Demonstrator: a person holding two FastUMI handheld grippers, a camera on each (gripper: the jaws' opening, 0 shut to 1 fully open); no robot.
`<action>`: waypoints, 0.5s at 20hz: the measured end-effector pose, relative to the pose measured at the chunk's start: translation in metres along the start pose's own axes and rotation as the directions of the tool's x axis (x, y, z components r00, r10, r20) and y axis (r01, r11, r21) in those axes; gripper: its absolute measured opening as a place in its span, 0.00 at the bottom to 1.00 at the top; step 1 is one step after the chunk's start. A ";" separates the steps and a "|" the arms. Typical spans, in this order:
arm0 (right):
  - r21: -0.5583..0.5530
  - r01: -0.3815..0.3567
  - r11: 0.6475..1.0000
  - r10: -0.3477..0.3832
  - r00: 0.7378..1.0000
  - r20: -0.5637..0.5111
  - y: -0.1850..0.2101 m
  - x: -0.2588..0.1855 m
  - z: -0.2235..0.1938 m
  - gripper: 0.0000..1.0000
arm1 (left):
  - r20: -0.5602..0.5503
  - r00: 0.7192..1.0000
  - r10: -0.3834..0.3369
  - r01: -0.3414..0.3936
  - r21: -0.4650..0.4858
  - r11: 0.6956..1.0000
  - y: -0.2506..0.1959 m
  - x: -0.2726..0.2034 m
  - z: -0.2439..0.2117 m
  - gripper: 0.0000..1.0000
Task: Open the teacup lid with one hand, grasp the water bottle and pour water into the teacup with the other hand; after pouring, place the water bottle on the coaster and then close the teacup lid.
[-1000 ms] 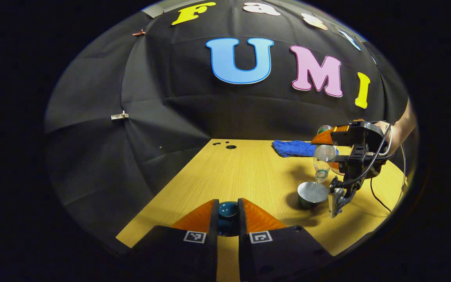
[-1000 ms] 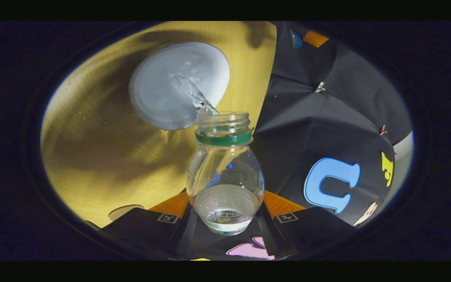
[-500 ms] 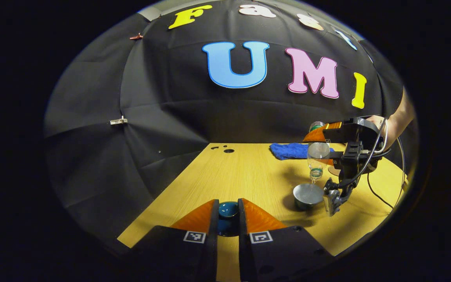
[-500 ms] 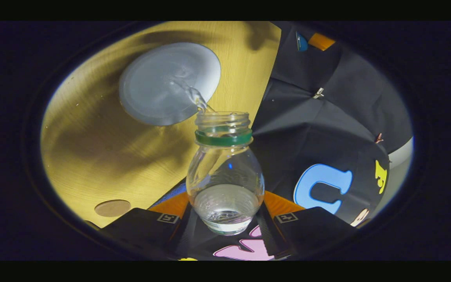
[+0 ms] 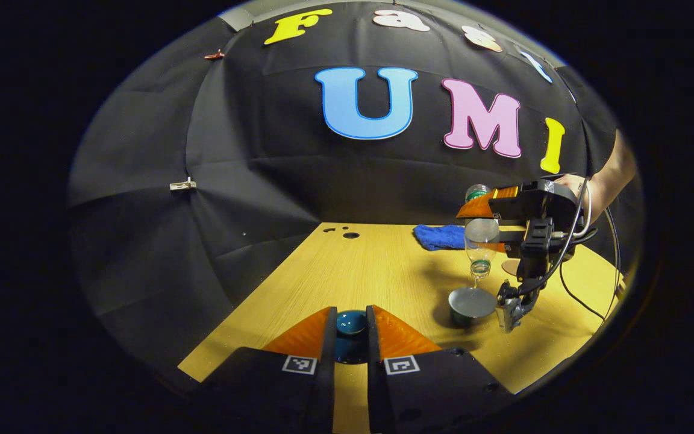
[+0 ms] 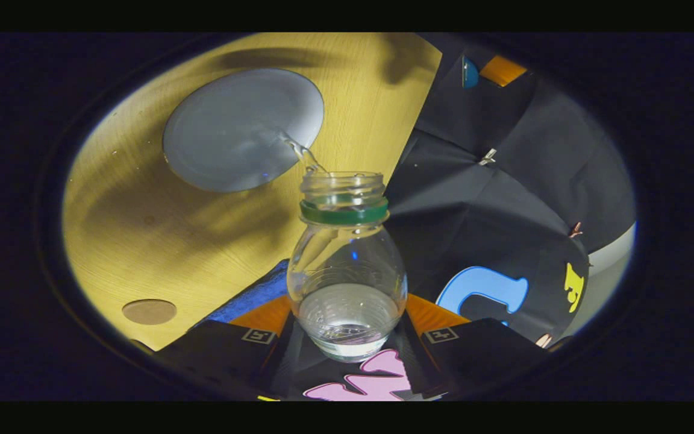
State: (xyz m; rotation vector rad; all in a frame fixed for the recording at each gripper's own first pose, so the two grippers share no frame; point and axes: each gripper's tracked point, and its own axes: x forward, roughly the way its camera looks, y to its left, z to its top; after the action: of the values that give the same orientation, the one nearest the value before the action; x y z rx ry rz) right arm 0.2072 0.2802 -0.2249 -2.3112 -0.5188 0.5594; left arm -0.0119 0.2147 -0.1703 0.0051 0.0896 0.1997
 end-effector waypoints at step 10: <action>-0.041 -0.009 0.999 0.010 1.000 0.029 -0.001 0.000 0.005 0.74 | -0.013 1.000 0.018 -0.018 -0.005 1.000 -0.010 -0.013 -0.008 0.27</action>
State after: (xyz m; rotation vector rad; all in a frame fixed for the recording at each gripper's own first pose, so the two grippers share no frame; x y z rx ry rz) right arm 0.2042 0.2838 -0.2273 -2.3485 -0.5377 0.5932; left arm -0.0229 0.2024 -0.1773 -0.0003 0.1024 0.2175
